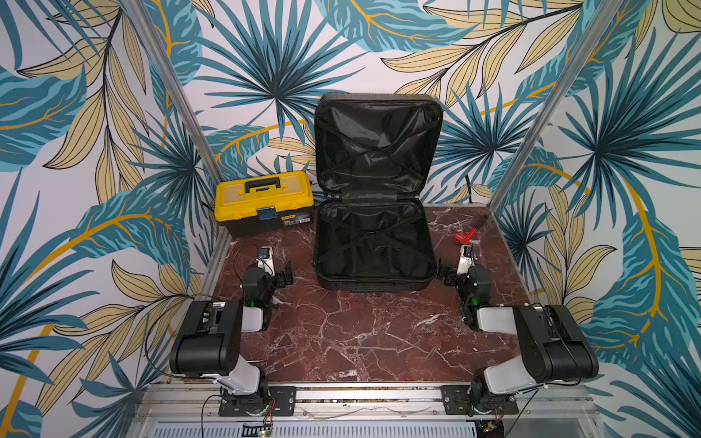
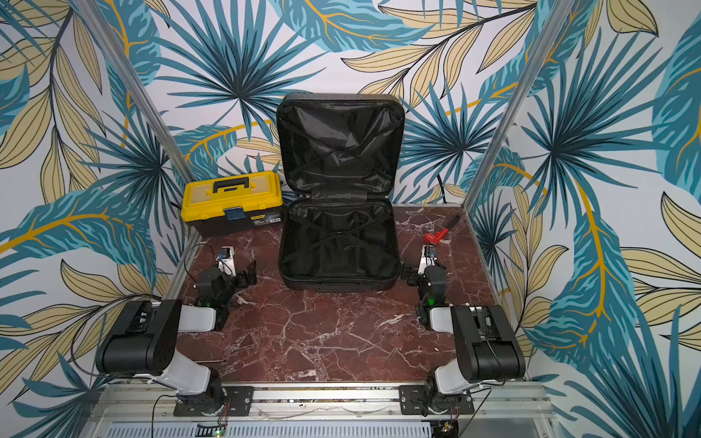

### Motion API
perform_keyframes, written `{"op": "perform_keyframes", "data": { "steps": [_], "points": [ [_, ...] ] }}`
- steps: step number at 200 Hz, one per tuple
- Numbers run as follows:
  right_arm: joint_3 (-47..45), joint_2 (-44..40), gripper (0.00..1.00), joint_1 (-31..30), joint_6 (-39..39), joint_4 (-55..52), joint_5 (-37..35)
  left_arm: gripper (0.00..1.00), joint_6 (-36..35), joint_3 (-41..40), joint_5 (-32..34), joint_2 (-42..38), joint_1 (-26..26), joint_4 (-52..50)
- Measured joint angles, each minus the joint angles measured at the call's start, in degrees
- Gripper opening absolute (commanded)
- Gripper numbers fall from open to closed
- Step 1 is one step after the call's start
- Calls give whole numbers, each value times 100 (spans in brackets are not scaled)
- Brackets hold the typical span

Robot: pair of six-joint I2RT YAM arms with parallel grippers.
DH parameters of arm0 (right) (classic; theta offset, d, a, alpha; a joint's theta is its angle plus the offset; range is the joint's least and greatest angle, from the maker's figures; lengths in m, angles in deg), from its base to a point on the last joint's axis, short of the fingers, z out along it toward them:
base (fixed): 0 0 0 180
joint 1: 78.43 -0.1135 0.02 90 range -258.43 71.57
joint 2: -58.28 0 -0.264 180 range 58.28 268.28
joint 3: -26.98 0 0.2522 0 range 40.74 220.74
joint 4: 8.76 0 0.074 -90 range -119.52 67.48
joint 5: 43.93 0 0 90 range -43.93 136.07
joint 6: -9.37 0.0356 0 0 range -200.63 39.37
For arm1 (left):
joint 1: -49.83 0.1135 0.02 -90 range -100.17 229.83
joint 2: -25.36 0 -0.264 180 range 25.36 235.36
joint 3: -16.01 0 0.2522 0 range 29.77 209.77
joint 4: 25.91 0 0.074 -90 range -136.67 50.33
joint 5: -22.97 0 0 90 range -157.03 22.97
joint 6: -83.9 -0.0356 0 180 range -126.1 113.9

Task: Open the suitcase zippers
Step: Reset both arms

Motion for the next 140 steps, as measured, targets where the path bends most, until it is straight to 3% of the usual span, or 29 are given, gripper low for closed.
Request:
{"op": "perform_keyframes", "data": {
  "steps": [73,110,140],
  "points": [
    [0,0,100,0,0,4,0,99,-2,0,0,0,0,0],
    [-743,-11,100,-4,-44,887,122,99,0,0,-2,0,0,0],
    [-149,-11,100,-4,-17,345,-37,99,-2,0,0,0,0,0]
  ]
}}
